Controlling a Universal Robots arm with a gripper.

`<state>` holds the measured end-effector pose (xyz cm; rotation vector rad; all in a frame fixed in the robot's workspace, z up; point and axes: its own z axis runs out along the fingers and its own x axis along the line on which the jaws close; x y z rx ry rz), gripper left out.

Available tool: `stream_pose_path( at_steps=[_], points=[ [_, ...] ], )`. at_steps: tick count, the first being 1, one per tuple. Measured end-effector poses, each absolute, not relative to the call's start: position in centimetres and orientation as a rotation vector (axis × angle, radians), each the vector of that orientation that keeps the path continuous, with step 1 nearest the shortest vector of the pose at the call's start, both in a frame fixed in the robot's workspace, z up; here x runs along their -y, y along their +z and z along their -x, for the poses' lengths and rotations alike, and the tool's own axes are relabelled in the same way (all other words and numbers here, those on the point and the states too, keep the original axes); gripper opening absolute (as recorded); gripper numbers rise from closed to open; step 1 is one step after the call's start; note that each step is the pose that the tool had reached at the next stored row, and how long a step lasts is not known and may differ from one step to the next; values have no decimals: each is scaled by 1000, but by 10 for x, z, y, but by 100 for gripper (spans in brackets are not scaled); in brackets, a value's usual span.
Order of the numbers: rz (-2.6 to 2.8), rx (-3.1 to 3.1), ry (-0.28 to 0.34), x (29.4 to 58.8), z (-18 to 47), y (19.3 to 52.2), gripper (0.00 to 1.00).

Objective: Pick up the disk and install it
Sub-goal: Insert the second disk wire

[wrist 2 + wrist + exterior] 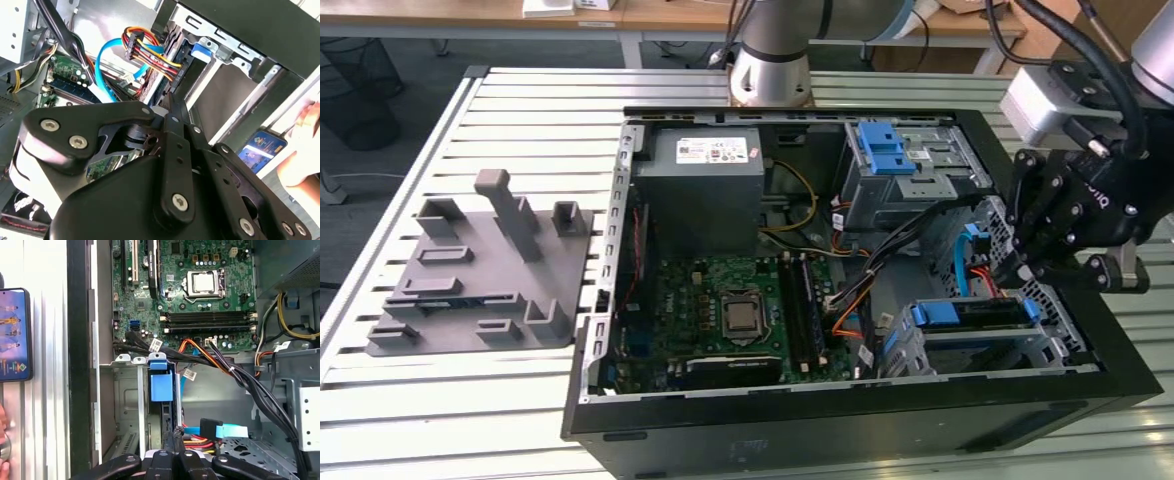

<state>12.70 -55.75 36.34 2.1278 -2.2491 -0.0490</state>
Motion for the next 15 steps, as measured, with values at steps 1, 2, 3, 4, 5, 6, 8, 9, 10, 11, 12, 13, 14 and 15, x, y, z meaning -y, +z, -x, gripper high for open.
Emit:
stream_pose_path(
  at_steps=[1,2,3,4,5,6,8,9,10,11,12,13,14,15],
  points=[
    [-2128,2249,-49,557,-127,365,11],
    [-2129,2250,-47,557,-127,366,11],
    [-2130,2252,-45,557,-126,367,11],
    [-2133,2255,-39,557,-123,367,11],
    [-2137,2259,-31,557,-120,367,11],
    [-2141,2263,-23,557,-117,367,11],
    [-2148,2271,-6,557,-112,367,11],
    [-2152,2275,2,557,-110,367,11],
    [-2156,2279,11,557,-108,367,11],
    [-2159,2282,17,558,-107,367,11],
    [-2160,2284,22,557,-107,368,11],
    [-2162,2286,24,557,-107,370,11],
    [-2163,2286,26,557,-107,372,11],
    [-2163,2287,27,557,-106,374,11]
  ],
)
